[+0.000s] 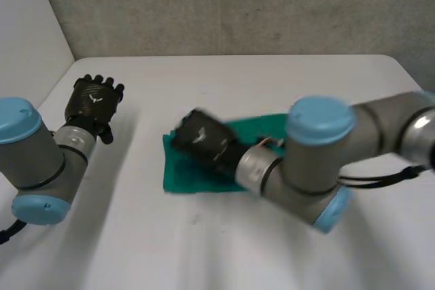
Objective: Fold the towel.
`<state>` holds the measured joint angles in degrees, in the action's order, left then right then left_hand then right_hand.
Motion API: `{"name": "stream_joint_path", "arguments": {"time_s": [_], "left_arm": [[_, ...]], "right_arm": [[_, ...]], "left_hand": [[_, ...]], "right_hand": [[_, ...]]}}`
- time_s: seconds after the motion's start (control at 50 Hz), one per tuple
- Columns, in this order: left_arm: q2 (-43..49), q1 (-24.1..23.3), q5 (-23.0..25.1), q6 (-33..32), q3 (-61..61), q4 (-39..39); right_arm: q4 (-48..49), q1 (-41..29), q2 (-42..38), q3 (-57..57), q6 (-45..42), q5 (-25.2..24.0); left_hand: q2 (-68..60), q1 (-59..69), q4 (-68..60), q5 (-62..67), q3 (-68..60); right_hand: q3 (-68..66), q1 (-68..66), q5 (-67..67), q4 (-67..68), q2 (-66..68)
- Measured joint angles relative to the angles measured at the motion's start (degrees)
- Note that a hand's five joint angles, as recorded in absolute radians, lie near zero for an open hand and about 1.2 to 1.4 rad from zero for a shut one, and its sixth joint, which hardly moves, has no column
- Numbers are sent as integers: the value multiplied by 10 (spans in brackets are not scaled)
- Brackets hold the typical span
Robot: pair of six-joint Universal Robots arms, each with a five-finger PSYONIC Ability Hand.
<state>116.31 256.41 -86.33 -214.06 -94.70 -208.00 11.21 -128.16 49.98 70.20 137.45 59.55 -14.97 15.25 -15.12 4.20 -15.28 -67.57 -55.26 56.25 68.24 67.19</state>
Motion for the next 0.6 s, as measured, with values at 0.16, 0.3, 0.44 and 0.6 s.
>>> {"name": "stream_joint_path", "arguments": {"time_s": [0.16, 0.3, 0.44, 0.6], "left_arm": [[-4, -17, 1, 3, -2, -1], [-2, -52, 3, 27, 17, -5], [4, -98, 3, 82, 55, -4], [39, -156, 2, 164, 115, 45]], "right_arm": [[6, -32, -45, -6, -24, 18], [1, 5, 3, 9, 47, 162], [-20, 67, 64, 69, 188, 211], [-69, 162, 79, 160, 253, 202]], "left_hand": [[0, 0, 0, -1, 0], [0, 0, 0, -3, 0], [0, 0, 0, -3, 0], [0, 0, 0, -3, 0]], "right_hand": [[465, 385, -443, -468, -471], [558, 440, -529, -553, -549], [558, 440, -529, -553, -549], [510, 406, -491, -513, -502]]}}
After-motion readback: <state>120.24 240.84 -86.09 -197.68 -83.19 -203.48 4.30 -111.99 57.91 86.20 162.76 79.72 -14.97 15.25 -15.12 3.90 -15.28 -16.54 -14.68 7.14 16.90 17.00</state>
